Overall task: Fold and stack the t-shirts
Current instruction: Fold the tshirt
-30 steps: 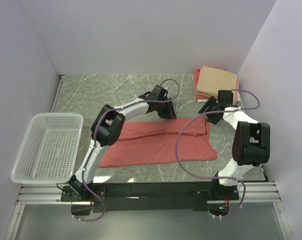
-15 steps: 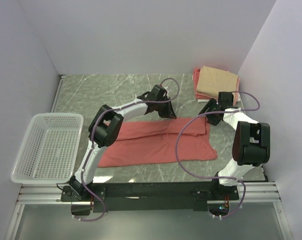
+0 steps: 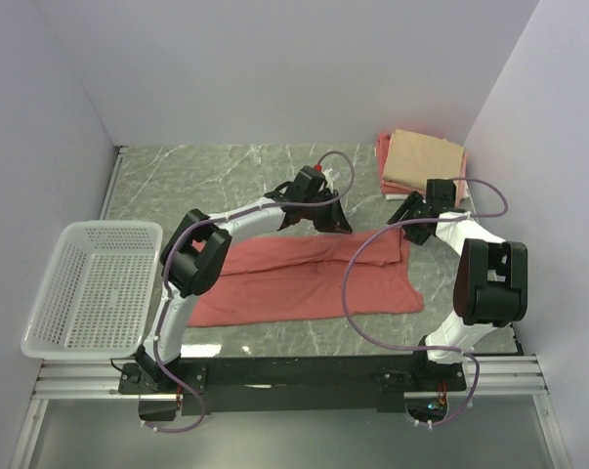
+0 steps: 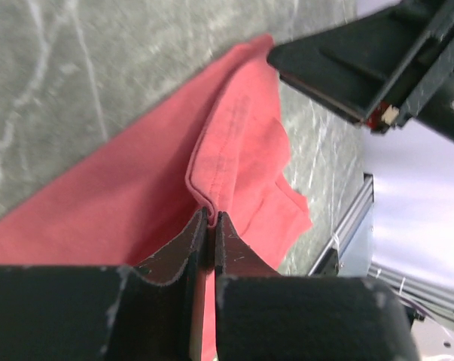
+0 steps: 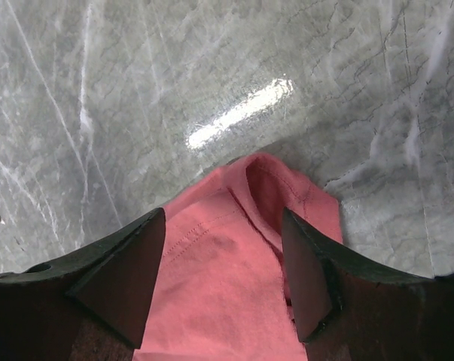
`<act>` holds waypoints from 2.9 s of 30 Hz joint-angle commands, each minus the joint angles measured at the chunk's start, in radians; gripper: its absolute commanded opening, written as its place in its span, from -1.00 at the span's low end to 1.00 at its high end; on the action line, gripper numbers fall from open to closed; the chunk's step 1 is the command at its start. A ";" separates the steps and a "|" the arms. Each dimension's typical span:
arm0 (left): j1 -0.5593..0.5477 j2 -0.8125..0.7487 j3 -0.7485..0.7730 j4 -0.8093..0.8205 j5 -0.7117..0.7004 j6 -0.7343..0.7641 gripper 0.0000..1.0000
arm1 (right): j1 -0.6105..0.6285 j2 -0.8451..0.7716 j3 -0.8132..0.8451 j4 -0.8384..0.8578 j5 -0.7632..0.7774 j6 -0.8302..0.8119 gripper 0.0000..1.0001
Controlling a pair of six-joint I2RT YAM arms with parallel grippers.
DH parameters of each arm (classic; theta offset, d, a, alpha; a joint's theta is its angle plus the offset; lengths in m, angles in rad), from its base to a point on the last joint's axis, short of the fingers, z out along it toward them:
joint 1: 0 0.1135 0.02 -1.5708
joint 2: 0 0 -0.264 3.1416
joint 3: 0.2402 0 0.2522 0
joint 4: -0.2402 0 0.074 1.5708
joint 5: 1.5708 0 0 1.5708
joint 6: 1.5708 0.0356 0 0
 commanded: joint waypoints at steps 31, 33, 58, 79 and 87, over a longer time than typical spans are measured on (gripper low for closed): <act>-0.077 -0.205 -0.388 0.171 -0.043 -0.002 -0.90 | 0.159 -0.200 -0.058 -0.060 0.127 -0.110 0.26; -0.077 -0.203 -0.385 0.171 -0.041 -0.006 -0.91 | 0.178 -0.176 -0.052 -0.078 0.164 -0.109 0.26; -0.077 -0.243 -0.365 0.090 -0.093 0.009 -0.93 | 0.194 -0.332 -0.181 -0.098 0.206 -0.077 -1.00; -0.081 -0.249 -0.398 0.029 -0.078 0.070 -0.66 | 0.176 -0.647 -0.478 -0.112 0.196 0.078 -0.60; -0.081 -0.309 -0.434 -0.029 -0.187 0.081 -0.17 | 0.170 -0.786 -0.469 -0.176 0.233 0.082 -0.02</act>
